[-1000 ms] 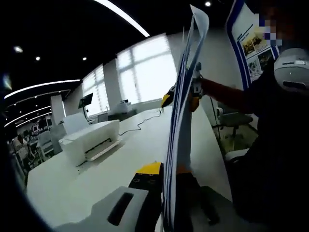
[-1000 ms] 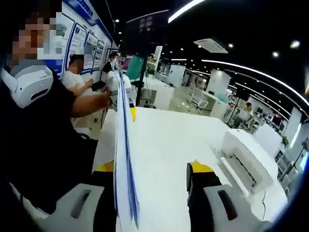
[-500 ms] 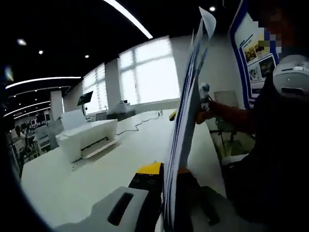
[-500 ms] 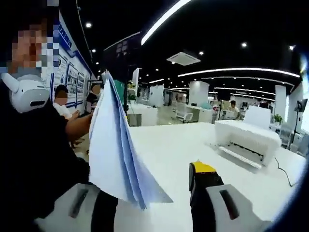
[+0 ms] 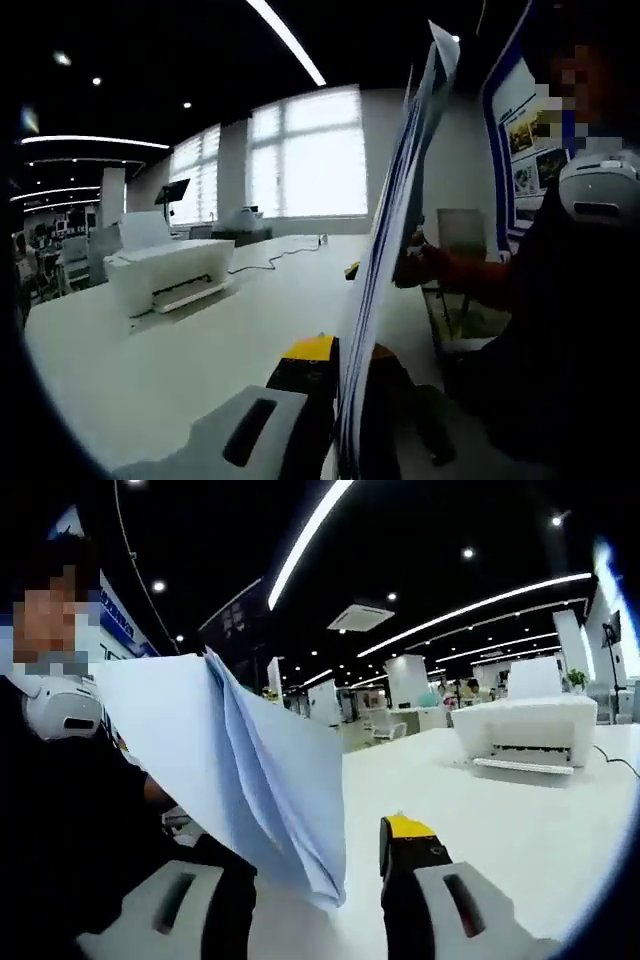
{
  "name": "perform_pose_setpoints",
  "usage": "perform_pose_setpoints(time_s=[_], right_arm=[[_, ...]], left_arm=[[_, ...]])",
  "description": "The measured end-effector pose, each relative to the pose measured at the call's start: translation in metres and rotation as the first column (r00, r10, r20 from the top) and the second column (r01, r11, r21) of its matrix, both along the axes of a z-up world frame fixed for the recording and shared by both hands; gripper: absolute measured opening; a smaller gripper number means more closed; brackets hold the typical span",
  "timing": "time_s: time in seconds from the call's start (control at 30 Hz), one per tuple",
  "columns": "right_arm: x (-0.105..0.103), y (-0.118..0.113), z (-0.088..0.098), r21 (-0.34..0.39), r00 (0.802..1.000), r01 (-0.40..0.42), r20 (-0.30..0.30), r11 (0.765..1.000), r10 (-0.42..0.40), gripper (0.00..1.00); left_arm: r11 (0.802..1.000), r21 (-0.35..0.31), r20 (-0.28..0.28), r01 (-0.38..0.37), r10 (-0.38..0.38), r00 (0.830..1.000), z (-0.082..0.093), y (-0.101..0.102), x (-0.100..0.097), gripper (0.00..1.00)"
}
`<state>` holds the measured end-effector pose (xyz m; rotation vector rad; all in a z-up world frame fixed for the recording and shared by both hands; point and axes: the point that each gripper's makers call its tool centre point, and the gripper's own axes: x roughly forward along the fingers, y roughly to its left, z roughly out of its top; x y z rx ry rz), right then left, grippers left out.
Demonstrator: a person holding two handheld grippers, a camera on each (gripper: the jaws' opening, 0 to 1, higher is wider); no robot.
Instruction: Organize the stack of printing papers by aligning and flattening the scattered papers on the table
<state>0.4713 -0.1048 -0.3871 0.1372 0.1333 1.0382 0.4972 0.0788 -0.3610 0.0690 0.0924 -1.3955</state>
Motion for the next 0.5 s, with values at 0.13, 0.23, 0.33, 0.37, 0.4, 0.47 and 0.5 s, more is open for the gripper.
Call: perform_pose_setpoints(time_s=[0.13,0.23,0.33,0.37,0.4,0.47,0.5], right_arm=[[-0.009,0.008,0.007,0.032,0.996,-0.057,0.064,0.998,0.055,0.00],[-0.011,0.012,0.015,0.041,0.996,-0.058,0.068,0.998,0.055,0.00],[-0.012,0.016,0.021,0.034,0.995,-0.060,0.083,0.998,0.057,0.00],[-0.012,0.016,0.024,0.032,0.994,-0.060,0.092,0.998,0.057,0.00],[-0.013,0.017,0.027,0.029,0.992,-0.060,0.110,0.998,0.056,0.00],[-0.013,0.018,0.032,0.019,0.986,-0.063,0.153,0.998,0.060,0.00],[-0.015,0.020,0.034,0.012,0.984,-0.072,0.163,0.997,0.069,0.00]], left_arm=[[1.000,-0.010,-0.030,0.006,-0.006,1.000,-0.006,0.003,0.000,0.05],[1.000,-0.019,-0.060,0.011,-0.012,0.998,-0.012,0.003,-0.002,0.06],[1.000,-0.009,-0.078,0.004,-0.005,0.997,-0.022,0.005,0.003,0.06],[1.000,-0.009,-0.075,0.001,-0.002,0.997,-0.024,0.005,0.003,0.06],[1.000,-0.007,-0.066,-0.001,0.001,0.998,-0.027,0.005,0.004,0.06],[1.000,0.001,-0.055,-0.005,0.005,0.998,-0.031,0.004,0.005,0.06],[1.000,0.012,-0.048,-0.008,0.009,0.999,-0.036,0.003,0.006,0.06]])
